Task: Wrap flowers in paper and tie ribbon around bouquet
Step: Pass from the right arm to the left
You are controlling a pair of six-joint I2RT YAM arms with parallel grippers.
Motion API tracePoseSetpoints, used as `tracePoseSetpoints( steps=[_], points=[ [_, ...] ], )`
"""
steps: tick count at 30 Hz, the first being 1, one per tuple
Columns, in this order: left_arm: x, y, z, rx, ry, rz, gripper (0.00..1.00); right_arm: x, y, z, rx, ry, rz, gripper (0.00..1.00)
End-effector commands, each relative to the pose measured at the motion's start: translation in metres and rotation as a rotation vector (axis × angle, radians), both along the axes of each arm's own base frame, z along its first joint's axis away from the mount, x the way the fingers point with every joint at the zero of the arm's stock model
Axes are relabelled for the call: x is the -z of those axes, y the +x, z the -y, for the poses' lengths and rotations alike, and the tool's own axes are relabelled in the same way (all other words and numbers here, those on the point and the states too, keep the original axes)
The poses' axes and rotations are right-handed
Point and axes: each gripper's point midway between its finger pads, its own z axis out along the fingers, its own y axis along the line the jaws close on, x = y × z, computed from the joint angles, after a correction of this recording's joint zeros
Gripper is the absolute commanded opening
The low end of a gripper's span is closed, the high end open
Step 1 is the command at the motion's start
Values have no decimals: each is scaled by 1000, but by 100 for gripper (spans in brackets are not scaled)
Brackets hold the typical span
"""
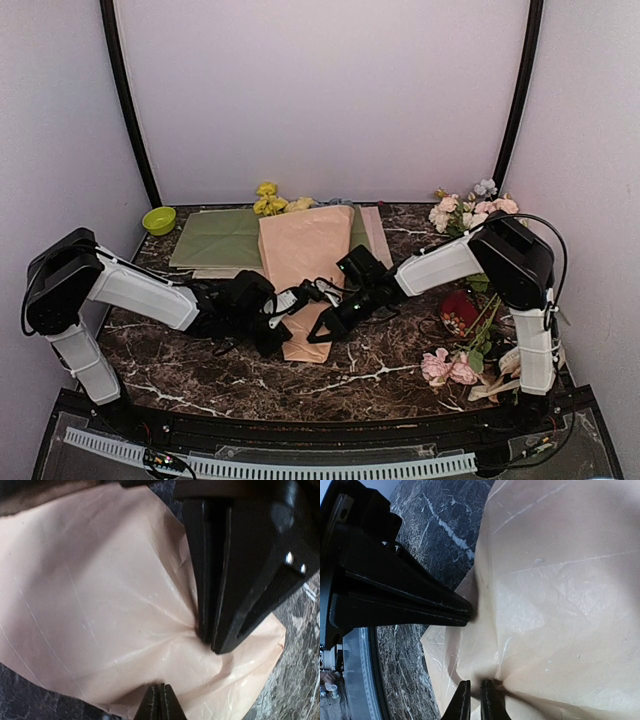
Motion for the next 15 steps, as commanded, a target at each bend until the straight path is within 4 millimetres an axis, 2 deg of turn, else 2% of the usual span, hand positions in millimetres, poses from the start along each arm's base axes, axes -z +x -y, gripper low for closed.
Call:
tracePoseSetpoints(
  steps=[1,7,15],
  points=[
    [20,-23,-29,-11,96,-54,4,40,-22,30,15,-159,-134,8],
    [42,-25,-35,-42,141,-105,3,49,-42,39,-39,-186,-187,6],
    [55,-33,-49,-60,184,-125,2,58,-70,63,-100,-255,-207,6]
  ],
)
